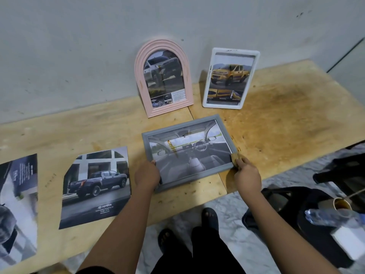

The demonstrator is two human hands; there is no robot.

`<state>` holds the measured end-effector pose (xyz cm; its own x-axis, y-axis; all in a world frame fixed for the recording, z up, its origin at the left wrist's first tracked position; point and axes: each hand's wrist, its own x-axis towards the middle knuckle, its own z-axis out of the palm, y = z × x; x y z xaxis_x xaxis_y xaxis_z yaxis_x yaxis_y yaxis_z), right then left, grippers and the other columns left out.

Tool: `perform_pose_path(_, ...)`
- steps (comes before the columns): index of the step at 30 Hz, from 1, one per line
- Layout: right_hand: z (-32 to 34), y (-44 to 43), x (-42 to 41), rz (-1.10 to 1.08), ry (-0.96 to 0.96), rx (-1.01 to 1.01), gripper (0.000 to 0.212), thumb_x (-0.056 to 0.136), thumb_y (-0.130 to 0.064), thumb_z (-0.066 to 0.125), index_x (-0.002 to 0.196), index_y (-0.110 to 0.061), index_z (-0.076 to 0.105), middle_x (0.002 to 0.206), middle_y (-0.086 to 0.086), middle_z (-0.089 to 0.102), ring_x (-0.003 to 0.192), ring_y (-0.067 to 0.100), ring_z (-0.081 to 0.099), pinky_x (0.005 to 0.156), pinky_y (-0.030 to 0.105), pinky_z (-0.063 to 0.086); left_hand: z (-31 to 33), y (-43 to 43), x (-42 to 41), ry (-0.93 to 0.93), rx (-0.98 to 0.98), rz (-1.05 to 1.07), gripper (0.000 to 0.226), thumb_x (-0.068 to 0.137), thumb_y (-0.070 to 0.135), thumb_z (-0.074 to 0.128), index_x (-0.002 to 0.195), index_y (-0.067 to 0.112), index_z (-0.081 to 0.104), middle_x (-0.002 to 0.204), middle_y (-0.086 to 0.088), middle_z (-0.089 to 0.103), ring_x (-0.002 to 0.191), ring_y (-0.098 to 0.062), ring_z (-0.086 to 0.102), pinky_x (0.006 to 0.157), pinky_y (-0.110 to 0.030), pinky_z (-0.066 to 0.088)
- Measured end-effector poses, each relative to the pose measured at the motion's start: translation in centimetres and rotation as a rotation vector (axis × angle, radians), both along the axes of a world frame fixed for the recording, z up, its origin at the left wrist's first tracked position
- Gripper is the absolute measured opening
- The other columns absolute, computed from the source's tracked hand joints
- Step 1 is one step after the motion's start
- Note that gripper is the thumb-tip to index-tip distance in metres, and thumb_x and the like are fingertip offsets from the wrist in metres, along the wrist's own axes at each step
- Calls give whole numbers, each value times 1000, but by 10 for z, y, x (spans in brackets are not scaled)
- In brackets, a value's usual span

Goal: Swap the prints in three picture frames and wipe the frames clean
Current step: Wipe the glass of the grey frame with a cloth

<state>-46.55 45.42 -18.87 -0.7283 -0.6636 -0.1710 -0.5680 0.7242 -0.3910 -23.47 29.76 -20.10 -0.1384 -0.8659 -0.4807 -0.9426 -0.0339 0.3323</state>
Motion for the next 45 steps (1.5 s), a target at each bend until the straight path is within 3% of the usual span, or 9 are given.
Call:
perform_pose_path(6, 4, -5, 26, 16, -5, -30, 38, 79, 8, 49, 111, -3, 67, 130, 13, 57, 97, 37, 60, 69, 35, 50, 3, 1, 1, 53, 11, 30, 36, 102, 19, 27, 104, 2, 59, 105, -19, 61, 85, -30, 55, 69, -36, 41)
perform_pose_path(13, 9, -27, 107, 195, 15, -40, 28, 72, 0, 52, 92, -3, 70, 88, 18, 66, 83, 37, 59, 61, 29, 35, -3, -2, 5, 110, 53, 69, 40, 102, 27, 27, 99, 4, 59, 100, -19, 62, 78, -28, 53, 66, -34, 39)
perform_pose_path(18, 9, -32, 150, 261, -194, -117, 51, 73, 2, 50, 114, -24, 66, 98, 6, 68, 89, 27, 60, 66, 23, 38, 1, -10, 6, 122, 178, 76, 44, 102, 32, 25, 99, 2, 57, 66, -9, 55, 55, -24, 56, 52, -31, 41)
perform_pose_path(22, -5, -37, 185, 457, -156, -150, 40, 73, 2, 49, 106, -12, 66, 101, 5, 66, 86, 32, 56, 62, 28, 38, 7, -22, 11, 199, 395, 142, 49, 102, 36, 27, 114, -4, 51, 61, -17, 59, 37, -23, 57, 44, -27, 46)
perform_pose_path(26, -12, -38, 191, 528, -48, -74, 45, 67, 2, 57, 110, -7, 64, 112, 8, 64, 88, 32, 58, 58, 29, 43, 5, -31, 11, 289, 525, 227, 51, 101, 37, 31, 135, -2, 35, 69, -25, 59, 52, -34, 60, 50, -37, 53)
perform_pose_path(31, -13, -35, 196, 640, 163, -23, 55, 47, -12, 82, 101, -12, 71, 94, 5, 70, 73, 19, 65, 42, 18, 46, -1, -35, 14, 340, 590, 254, 57, 101, 39, 32, 140, -1, 25, 73, -27, 59, 56, -36, 61, 58, -42, 56)
perform_pose_path(35, -21, -33, 196, 708, 205, -70, 54, 50, -13, 83, 103, -11, 72, 99, 4, 70, 79, 17, 67, 51, 17, 51, -4, -35, 15, 324, 557, 221, 55, 100, 39, 32, 139, 0, 27, 72, -26, 59, 55, -35, 61, 55, -38, 55)
perform_pose_path(41, -12, -24, 165, 784, -236, -125, 45, 80, -8, 60, 125, -12, 60, 135, 3, 55, 117, 20, 54, 93, 26, 48, 4, -32, 15, 295, 526, 225, 52, 100, 40, 34, 135, 1, 33, 74, -26, 60, 56, -35, 62, 51, -37, 54)
perform_pose_path(45, 10, -17, 131, 316, -565, -314, 38, 83, 5, 50, 106, -16, 72, 98, 0, 71, 88, 11, 64, 79, 17, 48, 8, -24, 14, 227, 435, 190, 47, 101, 39, 31, 121, 0, 46, 68, -19, 61, 49, -28, 60, 47, -31, 49)
